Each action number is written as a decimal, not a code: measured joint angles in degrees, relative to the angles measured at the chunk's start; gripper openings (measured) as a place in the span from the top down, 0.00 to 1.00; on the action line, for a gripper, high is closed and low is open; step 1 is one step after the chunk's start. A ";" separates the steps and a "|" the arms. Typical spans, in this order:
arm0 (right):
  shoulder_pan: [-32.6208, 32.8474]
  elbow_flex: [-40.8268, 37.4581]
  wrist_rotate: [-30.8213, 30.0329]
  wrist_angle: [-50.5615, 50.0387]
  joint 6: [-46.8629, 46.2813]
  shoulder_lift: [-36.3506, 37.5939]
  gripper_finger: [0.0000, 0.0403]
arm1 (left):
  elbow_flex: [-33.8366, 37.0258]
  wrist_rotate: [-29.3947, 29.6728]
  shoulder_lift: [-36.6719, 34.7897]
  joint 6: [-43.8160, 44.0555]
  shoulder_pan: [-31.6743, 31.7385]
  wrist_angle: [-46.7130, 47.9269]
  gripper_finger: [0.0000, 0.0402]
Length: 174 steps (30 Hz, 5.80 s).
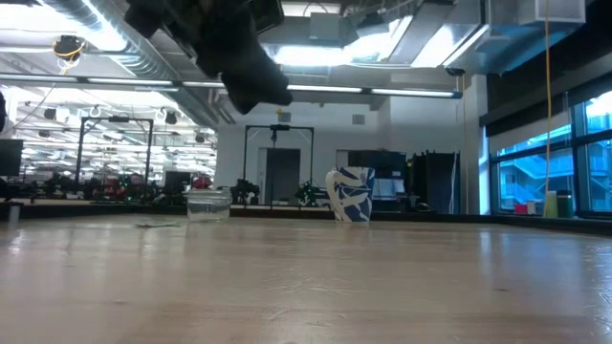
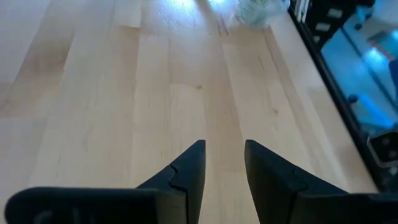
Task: Pick and place Stevia / Truvia into bins
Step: Put the green stevia packet into the transparent container
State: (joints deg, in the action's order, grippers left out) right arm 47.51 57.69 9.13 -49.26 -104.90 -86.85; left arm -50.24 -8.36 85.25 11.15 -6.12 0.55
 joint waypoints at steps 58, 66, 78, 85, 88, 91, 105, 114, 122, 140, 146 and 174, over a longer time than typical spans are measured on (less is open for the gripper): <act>-18.99 20.68 -18.53 -6.11 36.31 0.39 0.69 | 13.13 20.27 -0.35 6.57 8.39 27.20 0.99; -18.99 20.68 -18.60 -5.72 37.72 0.37 0.69 | 12.90 15.90 2.76 7.03 6.89 22.49 0.99; -19.02 20.68 -35.63 -5.25 46.59 -2.96 0.69 | 13.23 10.57 6.67 7.60 -3.59 4.83 1.00; -19.41 20.68 -36.19 7.57 68.19 -15.86 0.69 | 12.87 10.11 16.14 7.60 -11.02 -14.08 1.00; -20.20 20.68 -31.68 14.92 72.70 -21.47 0.69 | 12.96 9.89 18.30 8.03 -12.62 -19.53 0.99; -20.97 20.68 -29.10 20.34 76.34 -25.17 0.71 | 13.09 9.77 19.06 8.65 -13.26 -21.67 0.99; -22.77 20.68 -29.08 32.65 114.25 -34.99 0.82 | 13.38 6.31 19.40 5.63 -13.97 -25.98 0.99; -23.27 20.79 -29.34 36.29 120.69 -36.37 0.83 | 13.33 6.47 19.39 5.63 -13.97 -26.57 0.99; -24.71 20.79 -28.40 37.19 120.65 -36.46 0.83 | 13.44 6.25 19.58 5.63 -13.84 -29.62 0.99; -24.98 20.85 -29.59 40.18 126.95 -38.34 0.83 | 13.20 5.32 23.46 6.20 -13.49 -36.63 1.00; -24.78 21.05 -29.30 39.91 126.17 -38.40 0.87 | 13.18 5.25 23.76 6.22 -13.49 -36.62 0.99; -23.98 24.11 -28.59 28.89 114.35 -36.52 1.00 | 13.38 3.02 8.37 3.23 -10.23 -22.45 0.87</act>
State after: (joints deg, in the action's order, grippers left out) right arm 23.53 81.80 -19.46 -20.37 9.45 -123.37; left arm -36.86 -5.34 93.62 14.37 -16.36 -21.90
